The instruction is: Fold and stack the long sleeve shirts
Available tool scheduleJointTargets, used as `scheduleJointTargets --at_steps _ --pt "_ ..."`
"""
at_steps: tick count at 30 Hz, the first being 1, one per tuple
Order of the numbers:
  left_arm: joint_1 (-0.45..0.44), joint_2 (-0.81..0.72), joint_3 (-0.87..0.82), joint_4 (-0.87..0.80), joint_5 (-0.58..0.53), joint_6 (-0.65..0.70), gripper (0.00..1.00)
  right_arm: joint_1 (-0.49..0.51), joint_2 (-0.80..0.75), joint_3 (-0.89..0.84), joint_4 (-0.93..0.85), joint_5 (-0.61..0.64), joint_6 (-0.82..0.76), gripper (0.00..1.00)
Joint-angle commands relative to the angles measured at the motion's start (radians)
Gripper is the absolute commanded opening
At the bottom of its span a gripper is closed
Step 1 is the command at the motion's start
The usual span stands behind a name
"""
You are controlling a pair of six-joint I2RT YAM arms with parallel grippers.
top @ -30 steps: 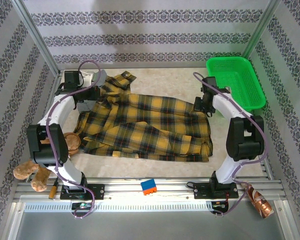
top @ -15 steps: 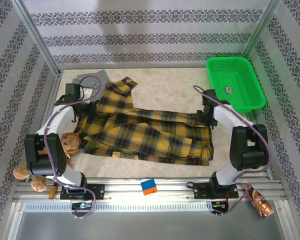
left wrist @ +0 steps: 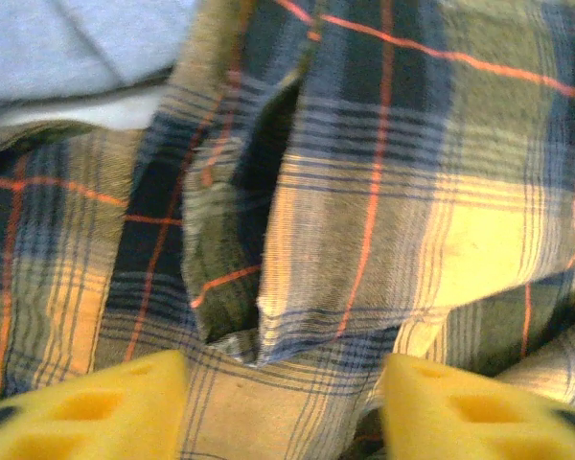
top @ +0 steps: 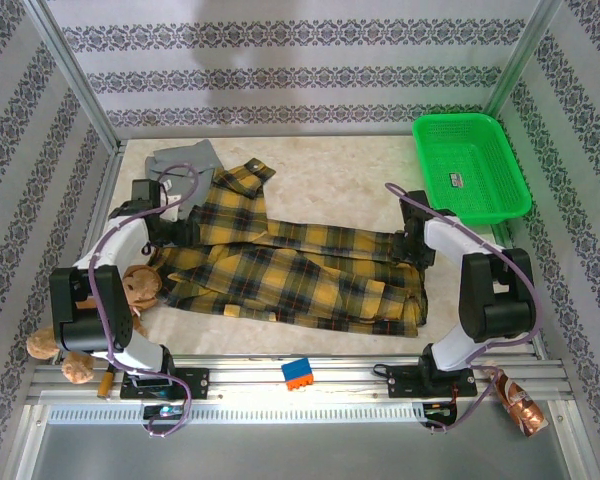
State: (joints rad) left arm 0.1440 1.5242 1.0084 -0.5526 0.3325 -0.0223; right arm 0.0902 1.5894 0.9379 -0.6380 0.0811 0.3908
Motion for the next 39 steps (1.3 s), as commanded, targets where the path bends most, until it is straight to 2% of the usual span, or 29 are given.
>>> scheduleJointTargets --at_steps 1,2,6,11,14,23,27,34,39 --pt "0.079 -0.047 0.054 -0.007 0.068 -0.204 0.74 0.014 -0.108 0.017 -0.06 -0.019 0.033 0.54" --pt "0.093 -0.039 0.075 0.007 0.107 -0.25 0.77 0.021 -0.138 0.03 -0.071 -0.024 0.039 0.57" --pt "0.117 0.091 0.205 -0.043 0.201 -0.33 0.77 0.039 -0.189 0.076 -0.113 -0.061 0.064 0.63" --pt "0.117 0.21 0.276 -0.02 0.234 -0.377 0.68 0.073 -0.152 0.095 -0.104 -0.1 0.081 0.63" --pt "0.107 0.29 0.31 0.032 0.281 -0.399 0.6 0.127 -0.044 0.113 -0.062 -0.119 0.112 0.62" --pt "0.066 0.443 0.471 -0.104 0.173 -0.293 0.51 0.17 0.153 0.198 -0.031 -0.126 0.141 0.58" --pt "0.045 0.495 0.518 -0.122 0.136 -0.263 0.49 0.172 0.178 0.216 -0.035 -0.111 0.137 0.58" --pt "0.02 0.578 0.593 -0.186 0.088 -0.229 0.4 0.166 0.206 0.225 -0.038 -0.095 0.123 0.57" --pt "0.02 0.61 0.624 -0.215 0.075 -0.203 0.28 0.161 0.233 0.225 -0.037 -0.079 0.134 0.57"
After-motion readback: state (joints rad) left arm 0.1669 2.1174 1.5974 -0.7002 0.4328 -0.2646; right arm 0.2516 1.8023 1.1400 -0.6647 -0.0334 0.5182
